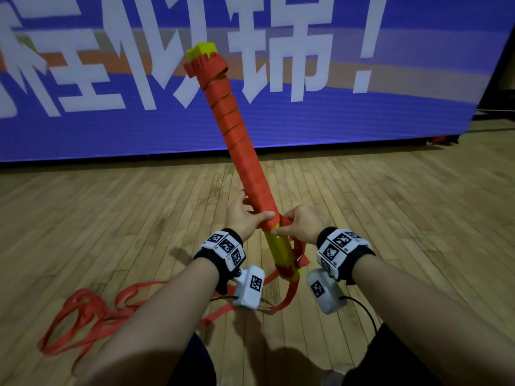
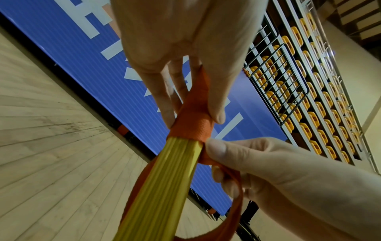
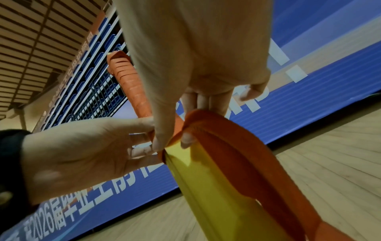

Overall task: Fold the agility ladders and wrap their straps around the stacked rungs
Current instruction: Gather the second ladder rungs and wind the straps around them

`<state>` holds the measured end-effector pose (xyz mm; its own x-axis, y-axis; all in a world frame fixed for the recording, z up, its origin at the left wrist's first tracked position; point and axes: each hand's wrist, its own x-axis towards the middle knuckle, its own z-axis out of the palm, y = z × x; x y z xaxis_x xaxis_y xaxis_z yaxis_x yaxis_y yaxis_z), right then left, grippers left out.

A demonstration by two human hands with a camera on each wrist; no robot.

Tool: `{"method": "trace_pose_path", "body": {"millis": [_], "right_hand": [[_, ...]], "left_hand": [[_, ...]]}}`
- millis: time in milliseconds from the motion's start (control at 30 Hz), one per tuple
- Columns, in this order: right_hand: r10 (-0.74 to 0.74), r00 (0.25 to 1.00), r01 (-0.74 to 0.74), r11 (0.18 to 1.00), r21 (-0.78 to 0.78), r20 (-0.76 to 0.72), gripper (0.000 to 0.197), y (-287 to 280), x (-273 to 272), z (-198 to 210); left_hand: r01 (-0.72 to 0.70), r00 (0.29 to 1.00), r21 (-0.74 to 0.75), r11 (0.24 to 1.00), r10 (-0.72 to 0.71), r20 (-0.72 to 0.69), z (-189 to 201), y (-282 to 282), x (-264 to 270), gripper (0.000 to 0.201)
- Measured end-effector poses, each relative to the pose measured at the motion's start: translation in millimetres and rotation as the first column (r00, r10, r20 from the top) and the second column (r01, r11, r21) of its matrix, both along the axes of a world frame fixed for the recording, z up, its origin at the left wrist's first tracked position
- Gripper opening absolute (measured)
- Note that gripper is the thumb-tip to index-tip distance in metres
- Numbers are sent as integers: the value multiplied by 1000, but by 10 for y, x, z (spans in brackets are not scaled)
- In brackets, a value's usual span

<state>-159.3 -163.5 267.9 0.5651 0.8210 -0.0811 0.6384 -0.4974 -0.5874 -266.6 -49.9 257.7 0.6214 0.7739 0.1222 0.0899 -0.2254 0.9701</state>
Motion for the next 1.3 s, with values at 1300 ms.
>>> {"method": "trace_pose_path", "body": {"millis": [1300], "right_hand": [[199, 911, -164, 978, 126, -360, 17, -148, 211, 0]], "left_hand": [[265, 964, -237, 935, -258, 62, 25, -55, -43, 75]]}}
